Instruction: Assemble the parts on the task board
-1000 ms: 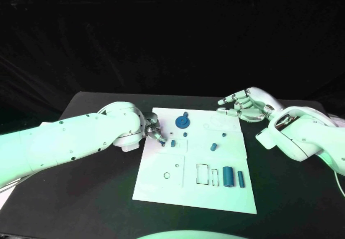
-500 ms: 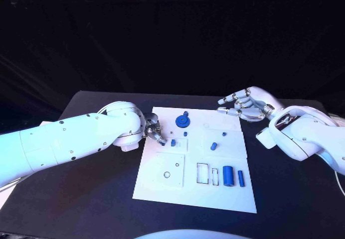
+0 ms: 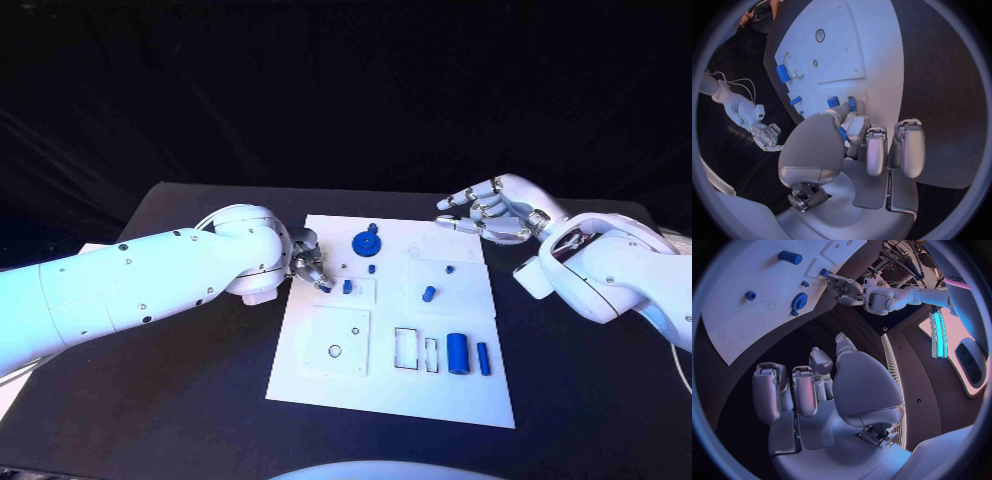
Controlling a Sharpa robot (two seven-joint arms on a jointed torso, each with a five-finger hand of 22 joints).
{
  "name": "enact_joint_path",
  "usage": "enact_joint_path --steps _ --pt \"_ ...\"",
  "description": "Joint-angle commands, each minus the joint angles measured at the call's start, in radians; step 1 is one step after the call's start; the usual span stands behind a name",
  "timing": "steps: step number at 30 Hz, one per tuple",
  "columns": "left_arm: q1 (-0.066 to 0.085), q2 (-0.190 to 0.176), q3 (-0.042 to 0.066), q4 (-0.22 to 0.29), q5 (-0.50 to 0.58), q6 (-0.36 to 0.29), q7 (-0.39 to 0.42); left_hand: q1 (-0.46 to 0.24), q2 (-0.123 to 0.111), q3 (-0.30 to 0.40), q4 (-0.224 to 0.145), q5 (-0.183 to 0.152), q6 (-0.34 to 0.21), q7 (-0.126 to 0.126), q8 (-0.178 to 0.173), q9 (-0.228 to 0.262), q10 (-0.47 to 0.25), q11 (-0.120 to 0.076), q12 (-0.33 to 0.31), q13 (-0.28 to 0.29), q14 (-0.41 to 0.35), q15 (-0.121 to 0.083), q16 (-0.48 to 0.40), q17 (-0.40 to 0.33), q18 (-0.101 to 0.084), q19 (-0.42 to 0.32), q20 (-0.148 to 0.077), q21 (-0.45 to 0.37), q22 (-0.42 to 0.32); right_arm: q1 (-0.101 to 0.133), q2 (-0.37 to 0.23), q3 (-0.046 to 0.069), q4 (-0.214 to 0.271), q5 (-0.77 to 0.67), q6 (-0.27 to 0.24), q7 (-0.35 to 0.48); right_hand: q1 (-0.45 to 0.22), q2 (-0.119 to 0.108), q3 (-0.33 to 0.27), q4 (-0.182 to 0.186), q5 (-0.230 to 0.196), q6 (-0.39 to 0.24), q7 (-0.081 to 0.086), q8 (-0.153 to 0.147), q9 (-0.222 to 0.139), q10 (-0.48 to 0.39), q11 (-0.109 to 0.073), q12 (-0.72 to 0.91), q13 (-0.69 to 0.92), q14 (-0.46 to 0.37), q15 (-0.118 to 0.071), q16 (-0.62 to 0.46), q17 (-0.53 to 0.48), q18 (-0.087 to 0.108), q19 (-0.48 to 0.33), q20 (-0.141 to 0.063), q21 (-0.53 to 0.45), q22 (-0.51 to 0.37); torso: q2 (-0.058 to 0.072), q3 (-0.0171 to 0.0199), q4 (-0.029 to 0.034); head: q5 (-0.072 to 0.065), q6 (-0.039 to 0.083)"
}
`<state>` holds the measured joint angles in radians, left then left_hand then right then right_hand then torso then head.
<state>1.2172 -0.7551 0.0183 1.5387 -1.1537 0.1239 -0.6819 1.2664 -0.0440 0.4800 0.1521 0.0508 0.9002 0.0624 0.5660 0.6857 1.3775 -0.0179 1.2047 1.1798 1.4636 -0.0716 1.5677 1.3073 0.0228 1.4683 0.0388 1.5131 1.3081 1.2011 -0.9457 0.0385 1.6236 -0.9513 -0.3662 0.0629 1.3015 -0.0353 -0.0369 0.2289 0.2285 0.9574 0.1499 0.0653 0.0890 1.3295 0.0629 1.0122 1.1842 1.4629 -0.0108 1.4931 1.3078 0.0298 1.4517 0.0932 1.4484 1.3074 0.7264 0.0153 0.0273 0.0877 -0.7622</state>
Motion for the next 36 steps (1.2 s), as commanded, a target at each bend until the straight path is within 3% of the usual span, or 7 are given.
enact_joint_path --steps 1,7,20,28,36 --pt "-0.010 0.001 -0.007 0.001 -0.001 0.043 -0.026 -0.006 -0.005 0.109 -0.101 0.004 0.002 -0.012 0.006 0.002 0.006 -0.004 0.002 -0.002 0.107 -0.004 0.003 0.263 -0.004 0.064 -0.007 0.000 0.199 -0.001 0.001 0.000 0.000 -0.002 0.012 0.009 0.002 0.004 -0.005 0.000 0.003 0.005 0.000 0.003 0.002 -0.006 -0.001 0.007 0.000 0.081 -0.001 -0.004 0.153 0.019 -0.004 0.002 -0.005 0.048 0.000 0.0004 -0.0003 0.000 0.001" --pt "-0.010 0.006 -0.007 -0.007 0.014 0.047 -0.033 -0.017 -0.009 0.121 -0.099 0.004 0.003 -0.012 0.010 0.007 0.008 -0.004 0.004 0.000 0.107 -0.005 0.003 0.263 -0.004 0.065 -0.007 0.000 0.199 -0.001 0.000 0.000 0.001 -0.002 0.012 0.009 0.002 0.004 -0.005 0.000 0.003 0.005 0.000 0.003 0.002 -0.006 -0.001 0.007 0.000 0.081 -0.001 -0.004 0.153 0.019 -0.004 0.002 -0.005 0.048 0.000 0.0015 0.0008 -0.001 0.000" --pt "-0.010 0.034 -0.010 -0.036 0.040 0.064 -0.045 -0.111 -0.037 0.126 -0.069 0.006 0.022 -0.023 0.022 0.018 0.014 -0.012 0.010 0.006 0.107 -0.011 0.003 0.263 -0.006 0.070 -0.011 0.006 0.207 -0.001 -0.002 0.000 0.005 -0.002 0.012 0.008 0.002 0.004 -0.005 0.000 0.003 0.005 0.000 0.003 0.002 -0.006 -0.001 0.007 0.000 0.081 -0.001 -0.004 0.153 0.019 -0.004 0.002 -0.005 0.048 0.001 0.0013 -0.0017 -0.002 -0.001" --pt "-0.010 0.041 -0.013 -0.040 0.041 0.083 -0.047 -0.158 -0.064 0.097 -0.062 0.031 0.043 -0.030 0.020 0.015 0.022 -0.018 0.017 0.012 0.107 -0.017 0.003 0.263 -0.006 0.069 -0.015 0.006 0.207 -0.001 -0.002 0.000 0.005 -0.001 0.015 0.009 0.002 0.004 -0.005 0.000 0.003 0.005 0.000 0.003 0.002 -0.006 -0.001 0.007 0.000 0.081 -0.001 -0.004 0.153 0.019 -0.004 0.002 -0.005 0.048 0.000 0.0011 0.0004 -0.006 -0.004" --pt "-0.010 0.045 -0.013 -0.046 0.039 0.073 -0.052 -0.191 -0.072 0.065 -0.049 0.033 0.064 -0.034 0.017 0.013 0.027 -0.022 0.021 0.015 0.107 -0.020 0.003 0.263 -0.007 0.072 -0.018 0.008 0.211 -0.001 -0.002 0.000 0.004 0.002 0.019 0.011 0.002 0.004 -0.005 0.000 0.003 0.005 0.000 0.003 0.002 -0.006 -0.001 0.007 0.000 0.081 -0.001 -0.004 0.153 0.019 -0.004 0.002 -0.005 0.048 0.000 0.0007 0.0002 -0.006 -0.003"
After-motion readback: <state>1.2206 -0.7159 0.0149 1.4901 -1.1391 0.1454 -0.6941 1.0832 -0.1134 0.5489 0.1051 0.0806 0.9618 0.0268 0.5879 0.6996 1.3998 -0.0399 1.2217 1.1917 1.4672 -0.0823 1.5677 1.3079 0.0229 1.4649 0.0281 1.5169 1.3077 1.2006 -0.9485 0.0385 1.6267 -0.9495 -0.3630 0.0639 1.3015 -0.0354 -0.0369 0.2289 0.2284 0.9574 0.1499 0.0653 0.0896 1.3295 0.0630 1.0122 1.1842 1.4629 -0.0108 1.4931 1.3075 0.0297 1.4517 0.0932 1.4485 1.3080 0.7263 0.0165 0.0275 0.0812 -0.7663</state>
